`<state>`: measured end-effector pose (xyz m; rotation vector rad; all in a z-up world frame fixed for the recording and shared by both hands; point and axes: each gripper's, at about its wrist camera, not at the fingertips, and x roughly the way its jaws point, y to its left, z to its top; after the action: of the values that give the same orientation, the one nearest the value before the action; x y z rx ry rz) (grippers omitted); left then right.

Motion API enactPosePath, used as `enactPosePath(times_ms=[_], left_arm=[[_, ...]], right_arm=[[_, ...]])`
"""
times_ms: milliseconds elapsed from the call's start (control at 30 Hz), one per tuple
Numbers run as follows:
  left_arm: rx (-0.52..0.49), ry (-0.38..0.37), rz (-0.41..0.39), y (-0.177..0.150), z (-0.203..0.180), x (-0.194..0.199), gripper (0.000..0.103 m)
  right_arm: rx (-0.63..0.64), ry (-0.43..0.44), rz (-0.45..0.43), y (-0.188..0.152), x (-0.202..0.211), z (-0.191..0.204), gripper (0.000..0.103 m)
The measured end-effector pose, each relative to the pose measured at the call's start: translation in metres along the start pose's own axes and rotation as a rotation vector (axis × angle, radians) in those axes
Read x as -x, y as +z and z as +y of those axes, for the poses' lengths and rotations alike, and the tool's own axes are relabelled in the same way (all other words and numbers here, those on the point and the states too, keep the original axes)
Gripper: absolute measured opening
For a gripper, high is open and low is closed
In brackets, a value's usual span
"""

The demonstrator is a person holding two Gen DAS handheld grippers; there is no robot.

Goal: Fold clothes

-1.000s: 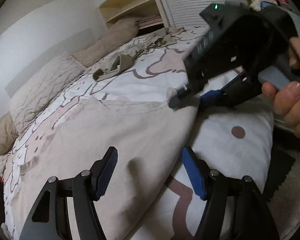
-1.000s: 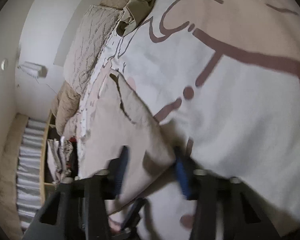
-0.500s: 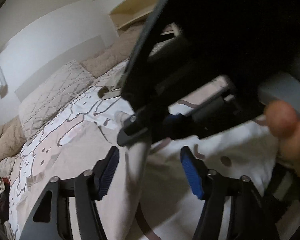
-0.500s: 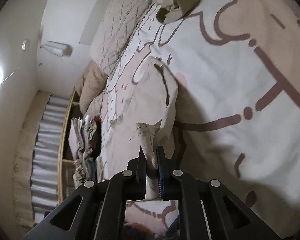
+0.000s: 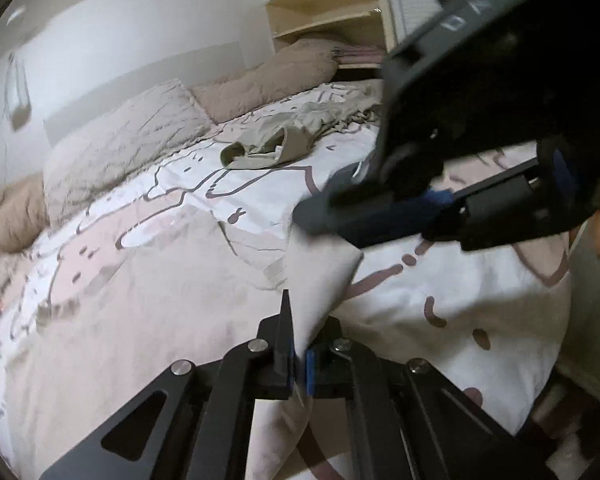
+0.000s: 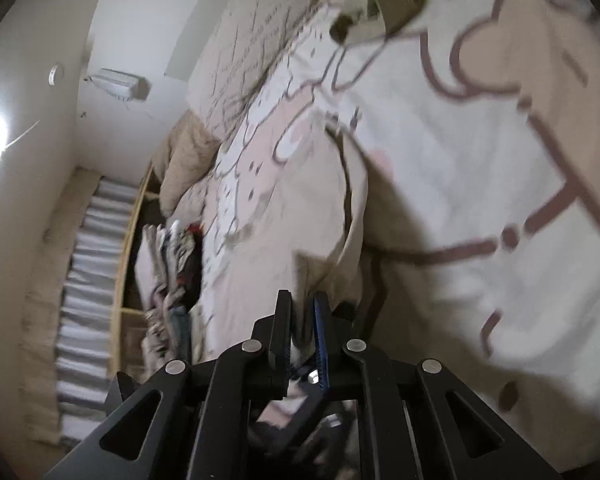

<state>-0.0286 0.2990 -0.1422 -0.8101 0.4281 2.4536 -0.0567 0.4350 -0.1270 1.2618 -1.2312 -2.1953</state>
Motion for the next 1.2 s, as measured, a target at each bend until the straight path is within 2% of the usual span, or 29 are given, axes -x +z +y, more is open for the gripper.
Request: enactPosePath(times_ms=[33, 67, 100, 133, 233, 333, 400, 433, 567, 733, 767, 800, 833, 867, 900, 967, 1067, 1200], left_arm=[[0.016, -0.009, -0.002, 0.001, 0.004, 0.002, 0.004], [0.038, -0.024, -0.001, 0.002, 0.008, 0.005, 0.004], [0.064, -0.042, 0.002, 0.003, 0.012, 0.007, 0.004], [0.091, -0.06, 0.004, 0.004, 0.016, 0.009, 0.004], [0.158, -0.093, 0.009, 0.005, 0.027, 0.014, 0.004], [0.221, -0.126, 0.015, 0.004, 0.037, 0.017, 0.004], [0.236, -0.138, 0.017, 0.004, 0.041, 0.018, 0.004], [0.239, -0.142, 0.018, 0.006, 0.042, 0.017, 0.004], [0.246, -0.165, 0.023, 0.008, 0.044, 0.02, 0.004], [0.273, -0.192, 0.029, 0.007, 0.051, 0.022, 0.004], [0.278, -0.193, 0.028, 0.007, 0.052, 0.023, 0.004], [0.284, -0.192, 0.027, 0.007, 0.054, 0.024, 0.004], [0.289, -0.19, 0.027, 0.006, 0.055, 0.025, 0.004], [0.297, -0.188, 0.027, 0.006, 0.057, 0.027, 0.004], [0.309, -0.184, 0.026, 0.005, 0.06, 0.031, 0.004], [0.336, -0.178, 0.012, 0.003, 0.068, 0.042, 0.004], [0.367, -0.146, -0.031, -0.002, 0.082, 0.065, 0.004], [0.403, -0.062, -0.098, -0.013, 0.102, 0.103, 0.004]], right_arm=[[0.006, -0.001, -0.026, 0.005, 0.003, -0.001, 0.046], [0.011, -0.005, -0.046, 0.012, 0.004, -0.004, 0.088], [0.02, -0.002, -0.066, 0.021, 0.005, -0.007, 0.096], [0.036, 0.019, -0.057, 0.033, 0.0, -0.01, 0.096], [0.006, 0.115, 0.082, 0.071, -0.035, -0.028, 0.096], [-0.061, 0.171, 0.214, 0.097, -0.084, -0.053, 0.089], [-0.089, 0.161, 0.283, 0.109, -0.115, -0.064, 0.074], [-0.089, 0.16, 0.302, 0.115, -0.124, -0.065, 0.071], [-0.008, 0.199, 0.371, 0.142, -0.152, -0.05, 0.07], [0.09, 0.166, 0.471, 0.159, -0.188, -0.033, 0.062], [0.106, 0.149, 0.473, 0.161, -0.191, -0.029, 0.054], [0.124, 0.12, 0.472, 0.161, -0.195, -0.026, 0.039], [0.135, 0.077, 0.469, 0.161, -0.198, -0.025, 0.03], [0.137, 0.037, 0.463, 0.161, -0.199, -0.024, 0.012], [0.143, 0.008, 0.448, 0.159, -0.198, -0.022, 0.008], [0.168, -0.038, 0.41, 0.157, -0.193, -0.014, 0.007], [0.254, -0.114, 0.346, 0.151, -0.179, 0.017, 0.007], [0.403, -0.21, 0.291, 0.142, -0.174, 0.085, 0.007]])
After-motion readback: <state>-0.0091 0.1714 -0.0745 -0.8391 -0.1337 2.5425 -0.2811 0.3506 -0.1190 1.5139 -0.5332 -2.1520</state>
